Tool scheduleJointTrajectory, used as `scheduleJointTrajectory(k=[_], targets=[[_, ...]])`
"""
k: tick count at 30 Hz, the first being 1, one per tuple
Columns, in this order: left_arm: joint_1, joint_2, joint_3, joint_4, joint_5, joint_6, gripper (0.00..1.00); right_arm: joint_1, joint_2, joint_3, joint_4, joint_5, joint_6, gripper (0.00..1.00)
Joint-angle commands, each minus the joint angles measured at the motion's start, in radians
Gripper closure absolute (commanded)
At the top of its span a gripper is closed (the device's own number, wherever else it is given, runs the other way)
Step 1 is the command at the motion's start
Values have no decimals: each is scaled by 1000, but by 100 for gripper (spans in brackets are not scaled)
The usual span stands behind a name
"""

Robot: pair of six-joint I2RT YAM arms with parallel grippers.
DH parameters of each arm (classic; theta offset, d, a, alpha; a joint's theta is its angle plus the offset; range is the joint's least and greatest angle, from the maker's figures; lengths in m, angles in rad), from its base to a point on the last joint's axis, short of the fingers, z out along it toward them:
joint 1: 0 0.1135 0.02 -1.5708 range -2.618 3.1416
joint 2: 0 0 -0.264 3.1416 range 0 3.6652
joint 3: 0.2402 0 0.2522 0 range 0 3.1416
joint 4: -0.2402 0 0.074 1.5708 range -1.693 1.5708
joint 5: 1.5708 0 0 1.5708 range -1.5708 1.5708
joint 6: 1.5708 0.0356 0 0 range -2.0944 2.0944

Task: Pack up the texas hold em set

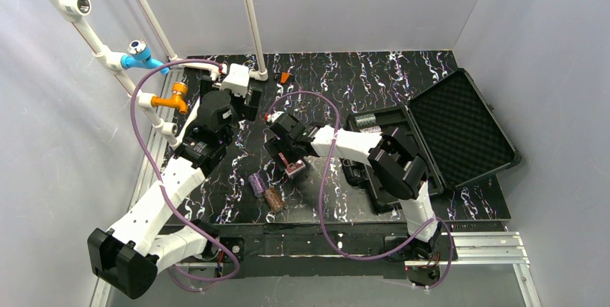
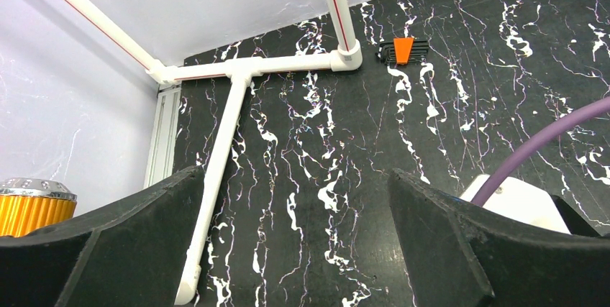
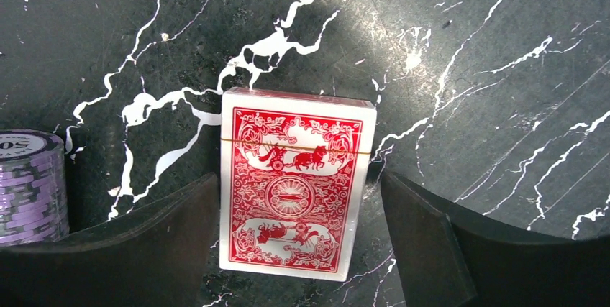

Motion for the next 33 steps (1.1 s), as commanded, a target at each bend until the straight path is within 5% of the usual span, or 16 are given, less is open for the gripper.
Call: scheduleJointTrajectory(k=[1,33], targets=[[-5,-27,-3,24,-13,2,1,5,14,30,-5,-13,11,13],[-5,-28,-4,22,-11,6,1,63,62,76,-108,114,9,20]])
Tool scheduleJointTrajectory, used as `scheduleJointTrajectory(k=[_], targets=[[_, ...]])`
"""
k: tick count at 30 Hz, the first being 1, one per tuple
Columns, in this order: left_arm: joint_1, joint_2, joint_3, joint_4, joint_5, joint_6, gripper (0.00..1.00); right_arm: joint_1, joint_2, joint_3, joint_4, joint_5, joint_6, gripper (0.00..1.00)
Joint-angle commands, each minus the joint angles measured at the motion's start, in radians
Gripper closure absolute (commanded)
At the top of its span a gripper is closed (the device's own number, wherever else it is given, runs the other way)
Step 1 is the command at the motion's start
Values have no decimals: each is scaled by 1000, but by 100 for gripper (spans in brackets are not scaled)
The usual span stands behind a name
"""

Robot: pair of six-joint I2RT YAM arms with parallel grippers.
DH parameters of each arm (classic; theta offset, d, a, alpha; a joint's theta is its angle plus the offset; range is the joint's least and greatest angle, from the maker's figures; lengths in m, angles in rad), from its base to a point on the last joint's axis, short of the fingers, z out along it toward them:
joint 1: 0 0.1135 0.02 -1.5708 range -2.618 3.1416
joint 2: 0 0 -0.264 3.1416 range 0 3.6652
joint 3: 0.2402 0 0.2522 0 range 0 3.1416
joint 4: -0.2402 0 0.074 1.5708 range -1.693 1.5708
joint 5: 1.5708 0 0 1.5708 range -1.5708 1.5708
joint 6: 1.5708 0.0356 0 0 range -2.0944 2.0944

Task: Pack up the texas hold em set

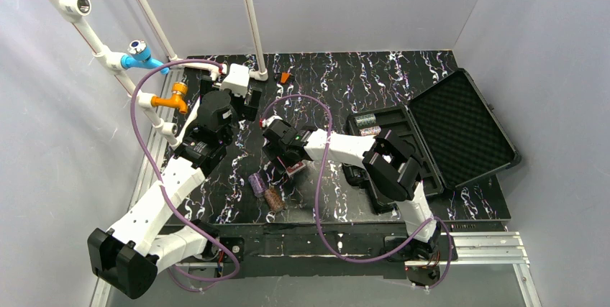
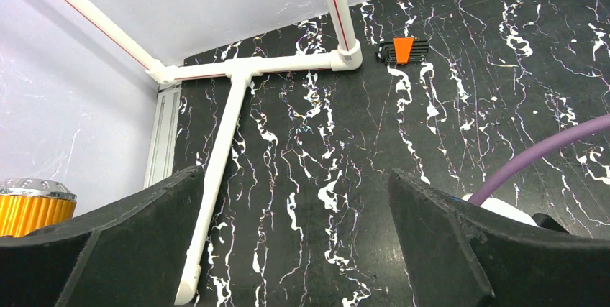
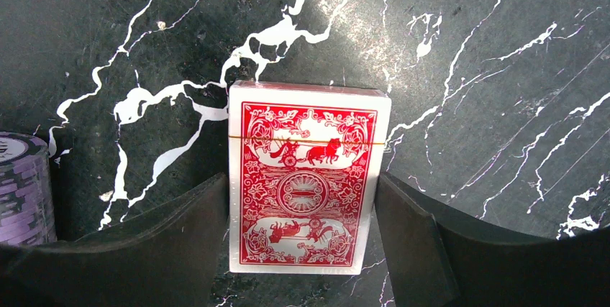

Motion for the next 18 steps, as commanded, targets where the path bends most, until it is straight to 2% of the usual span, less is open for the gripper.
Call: scheduleJointTrajectory(k=[1,10,18], targets=[[-5,-28,-3,23,-11,6,1,9,26,29,-43,19,-2,20],[-5,-29,-4,23,-11,6,1,9,31,26,-52,34,27,23],[-5,-29,-4,23,-11,6,1,9,32,26,-56,33,32,39]])
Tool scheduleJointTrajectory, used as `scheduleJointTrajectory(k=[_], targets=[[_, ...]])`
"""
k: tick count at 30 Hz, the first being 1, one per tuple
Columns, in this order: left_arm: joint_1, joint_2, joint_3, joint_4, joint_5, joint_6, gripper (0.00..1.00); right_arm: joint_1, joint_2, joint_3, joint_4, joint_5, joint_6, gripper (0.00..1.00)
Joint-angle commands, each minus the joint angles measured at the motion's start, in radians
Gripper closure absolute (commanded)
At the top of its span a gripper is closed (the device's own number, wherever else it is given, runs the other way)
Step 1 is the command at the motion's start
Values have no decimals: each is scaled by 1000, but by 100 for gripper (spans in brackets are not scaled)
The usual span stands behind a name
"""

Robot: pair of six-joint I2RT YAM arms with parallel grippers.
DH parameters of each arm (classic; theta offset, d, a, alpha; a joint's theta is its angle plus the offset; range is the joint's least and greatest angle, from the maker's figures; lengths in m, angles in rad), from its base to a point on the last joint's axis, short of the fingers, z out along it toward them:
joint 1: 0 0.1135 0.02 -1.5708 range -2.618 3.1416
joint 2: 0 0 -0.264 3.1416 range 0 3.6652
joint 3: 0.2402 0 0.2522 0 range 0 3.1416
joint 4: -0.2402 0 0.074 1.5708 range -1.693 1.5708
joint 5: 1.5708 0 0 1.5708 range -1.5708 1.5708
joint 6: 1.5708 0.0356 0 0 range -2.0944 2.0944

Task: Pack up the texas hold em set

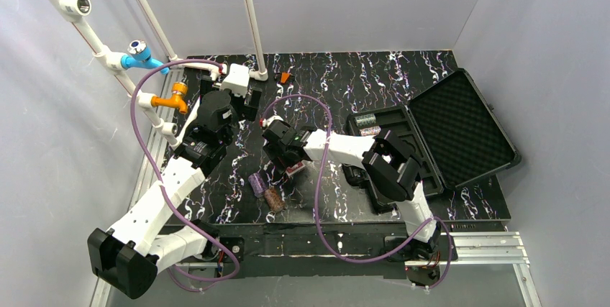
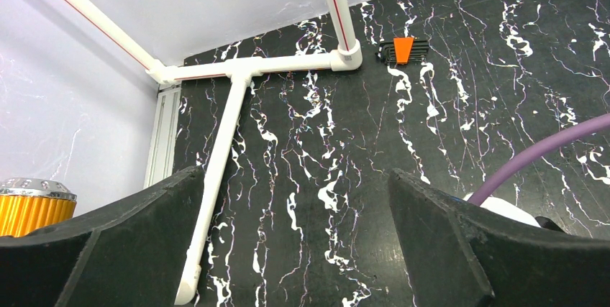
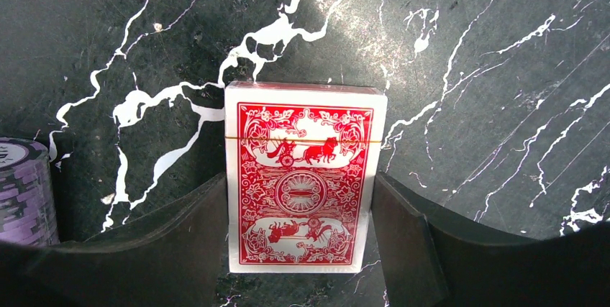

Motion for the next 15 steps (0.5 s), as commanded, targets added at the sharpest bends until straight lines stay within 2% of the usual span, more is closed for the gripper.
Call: scheduleJointTrajectory(k=[1,15], targets=[[-5,-29,-4,23,-11,6,1,5,25,19,-47,18,6,41],[-5,-33,-5,23,-11,6,1,1,-101,19,-91,101,-32,44]])
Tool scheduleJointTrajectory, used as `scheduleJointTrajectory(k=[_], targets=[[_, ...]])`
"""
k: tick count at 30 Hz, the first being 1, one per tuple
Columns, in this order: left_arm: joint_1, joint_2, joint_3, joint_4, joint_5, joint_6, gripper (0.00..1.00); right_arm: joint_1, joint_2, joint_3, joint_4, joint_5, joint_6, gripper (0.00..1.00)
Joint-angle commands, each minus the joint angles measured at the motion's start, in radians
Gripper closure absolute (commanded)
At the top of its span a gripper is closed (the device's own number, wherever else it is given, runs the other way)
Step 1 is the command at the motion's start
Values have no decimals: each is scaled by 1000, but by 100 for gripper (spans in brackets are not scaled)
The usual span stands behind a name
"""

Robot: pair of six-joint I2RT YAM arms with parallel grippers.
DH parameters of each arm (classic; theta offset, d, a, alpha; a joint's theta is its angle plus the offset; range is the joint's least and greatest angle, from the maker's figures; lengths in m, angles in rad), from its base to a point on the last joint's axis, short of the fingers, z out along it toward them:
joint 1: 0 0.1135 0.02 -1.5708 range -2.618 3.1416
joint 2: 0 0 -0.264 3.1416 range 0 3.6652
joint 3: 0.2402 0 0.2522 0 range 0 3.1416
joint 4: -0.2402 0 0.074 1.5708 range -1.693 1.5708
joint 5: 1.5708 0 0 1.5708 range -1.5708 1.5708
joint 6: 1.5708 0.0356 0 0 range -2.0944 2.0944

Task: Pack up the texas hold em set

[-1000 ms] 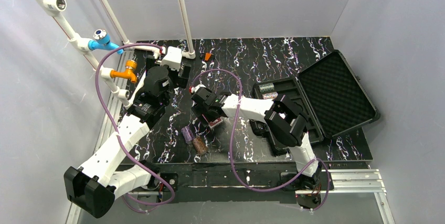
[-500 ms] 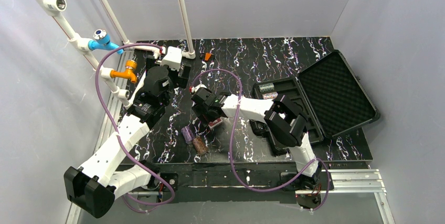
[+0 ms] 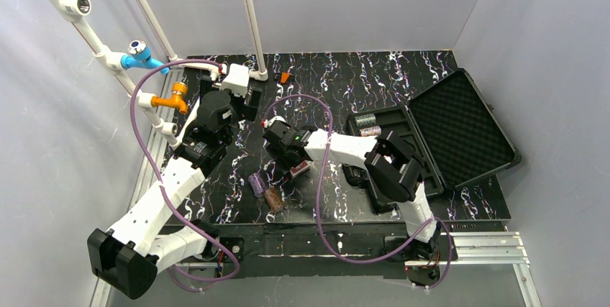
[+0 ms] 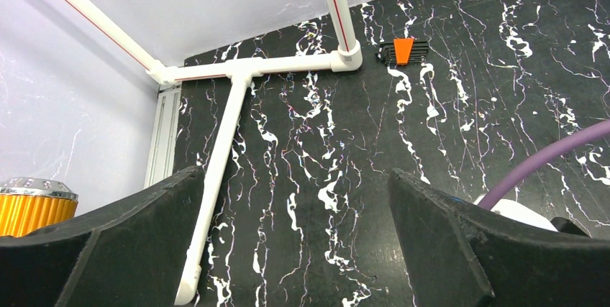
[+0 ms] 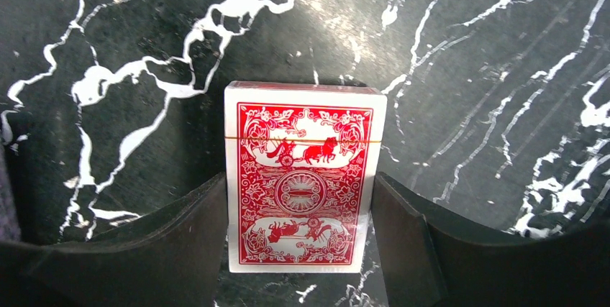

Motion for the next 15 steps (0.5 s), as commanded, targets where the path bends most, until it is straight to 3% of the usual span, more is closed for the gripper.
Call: scheduleJointTrajectory(k=[1,15], targets=[[-5,-33,-5,23,-10,4,1,0,-93,17,-45,66,-25,44],[-5,-26,-7,34,1,-16,1,-75,-300,-74,-162,190,-59,46]])
